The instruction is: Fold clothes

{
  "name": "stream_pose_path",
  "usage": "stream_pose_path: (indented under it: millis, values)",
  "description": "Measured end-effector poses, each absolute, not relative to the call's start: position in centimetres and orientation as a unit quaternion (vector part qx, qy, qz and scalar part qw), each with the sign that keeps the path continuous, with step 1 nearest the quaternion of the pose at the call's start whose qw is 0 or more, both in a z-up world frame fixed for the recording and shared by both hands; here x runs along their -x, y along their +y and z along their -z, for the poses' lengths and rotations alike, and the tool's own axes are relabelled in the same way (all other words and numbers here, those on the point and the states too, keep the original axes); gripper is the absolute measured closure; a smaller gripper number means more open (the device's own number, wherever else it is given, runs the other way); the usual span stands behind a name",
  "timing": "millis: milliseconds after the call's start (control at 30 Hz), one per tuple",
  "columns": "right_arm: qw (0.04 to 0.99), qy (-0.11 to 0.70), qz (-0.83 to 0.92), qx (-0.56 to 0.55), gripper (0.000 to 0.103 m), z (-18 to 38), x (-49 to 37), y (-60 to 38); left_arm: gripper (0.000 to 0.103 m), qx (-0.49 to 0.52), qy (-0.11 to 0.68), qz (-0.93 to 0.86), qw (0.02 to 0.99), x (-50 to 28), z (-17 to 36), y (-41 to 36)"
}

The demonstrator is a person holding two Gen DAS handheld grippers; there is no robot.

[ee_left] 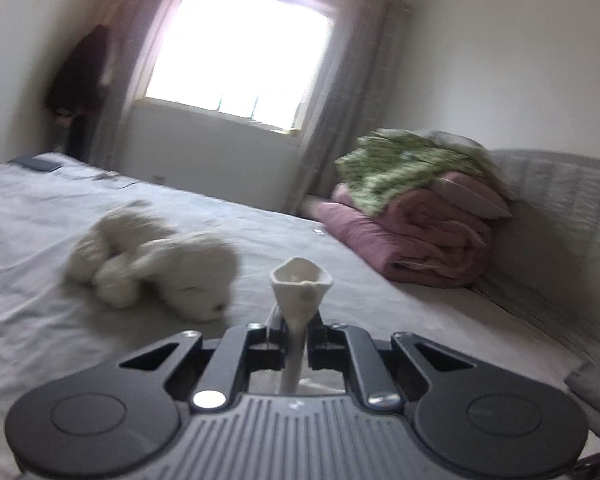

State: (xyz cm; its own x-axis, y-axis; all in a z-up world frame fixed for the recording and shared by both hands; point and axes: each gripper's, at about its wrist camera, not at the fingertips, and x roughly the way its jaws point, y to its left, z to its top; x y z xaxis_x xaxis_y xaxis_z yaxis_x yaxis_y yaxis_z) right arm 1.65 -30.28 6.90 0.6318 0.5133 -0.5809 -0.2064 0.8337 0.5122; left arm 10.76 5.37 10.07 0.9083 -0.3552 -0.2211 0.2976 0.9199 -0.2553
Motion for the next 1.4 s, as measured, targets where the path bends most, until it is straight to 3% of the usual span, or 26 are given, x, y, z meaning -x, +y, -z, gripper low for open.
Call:
stream_pose_path:
  millis: [567,700,800,1000,1200,1300,1400]
  values:
    - [0.88,0.352,-0.188,-0.259,0.086,-6.6,-1.0,-34.5,0.094,-0.022,0.191,0.262,0.946,-12.6,-5.2,-10.8]
    - [0.877,0.357,-0.182,-0.264,0.086,-6.0,-1.2,-34.8,0.055,-0.056,0.219,0.303,0.926,-11.6,-4.5,-10.5]
    - [0.875,0.36,-0.179,-0.268,0.086,-5.7,-1.4,-34.9,0.047,-0.086,0.206,0.327,0.918,-9.5,-5.3,-9.3]
    - [0.881,0.355,-0.192,-0.247,0.086,-6.9,-3.7,-33.7,0.047,-0.086,0.208,0.3,0.927,-7.8,-6.8,-2.2]
    - [0.879,0.383,-0.196,-0.207,0.083,-7.9,-11.3,-30.5,0.051,0.005,0.23,0.245,0.942,-10.1,-6.3,2.9]
    - [0.88,0.414,-0.181,-0.145,0.083,-7.0,-13.5,-28.6,0.065,0.01,0.223,0.242,0.944,-10.8,-6.2,2.3]
    - [0.886,0.423,-0.163,-0.095,0.097,-6.2,-13.9,-28.0,0.073,0.001,0.214,0.253,0.944,-11.2,-6.1,1.3]
